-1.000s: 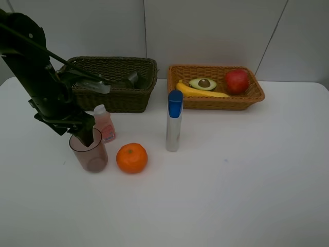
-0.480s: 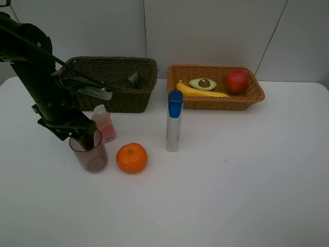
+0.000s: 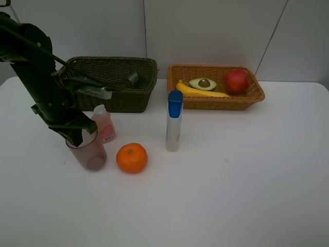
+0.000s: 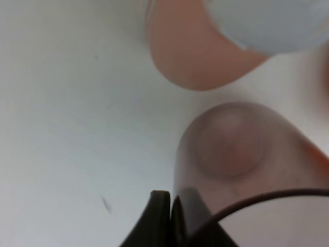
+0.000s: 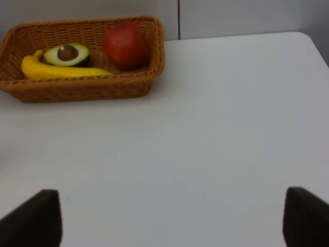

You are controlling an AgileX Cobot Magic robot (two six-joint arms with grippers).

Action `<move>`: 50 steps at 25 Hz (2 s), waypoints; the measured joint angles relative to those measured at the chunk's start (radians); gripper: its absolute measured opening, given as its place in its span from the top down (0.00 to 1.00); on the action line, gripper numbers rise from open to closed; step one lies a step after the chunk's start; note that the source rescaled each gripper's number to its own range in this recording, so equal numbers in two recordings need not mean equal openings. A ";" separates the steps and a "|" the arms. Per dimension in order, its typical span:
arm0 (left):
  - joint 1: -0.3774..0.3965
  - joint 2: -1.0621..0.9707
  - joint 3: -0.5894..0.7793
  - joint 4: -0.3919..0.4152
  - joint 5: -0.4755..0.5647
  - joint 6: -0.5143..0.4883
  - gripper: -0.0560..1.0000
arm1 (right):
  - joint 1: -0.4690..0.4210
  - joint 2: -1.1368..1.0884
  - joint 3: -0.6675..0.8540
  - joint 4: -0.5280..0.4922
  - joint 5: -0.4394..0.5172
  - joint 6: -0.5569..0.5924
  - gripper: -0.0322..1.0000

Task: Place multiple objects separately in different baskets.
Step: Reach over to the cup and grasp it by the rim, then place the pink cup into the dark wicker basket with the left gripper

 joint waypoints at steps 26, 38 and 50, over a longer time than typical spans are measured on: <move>0.014 -0.069 -0.030 0.005 0.141 -0.053 0.95 | 0.000 0.000 0.000 0.000 0.000 0.000 0.15; 0.030 -0.124 -0.306 0.041 0.379 -0.081 0.95 | 0.000 0.000 0.000 0.000 0.000 0.000 0.15; 0.105 -0.085 -0.555 0.178 0.384 -0.083 0.95 | 0.000 0.000 0.000 0.000 0.000 0.000 0.15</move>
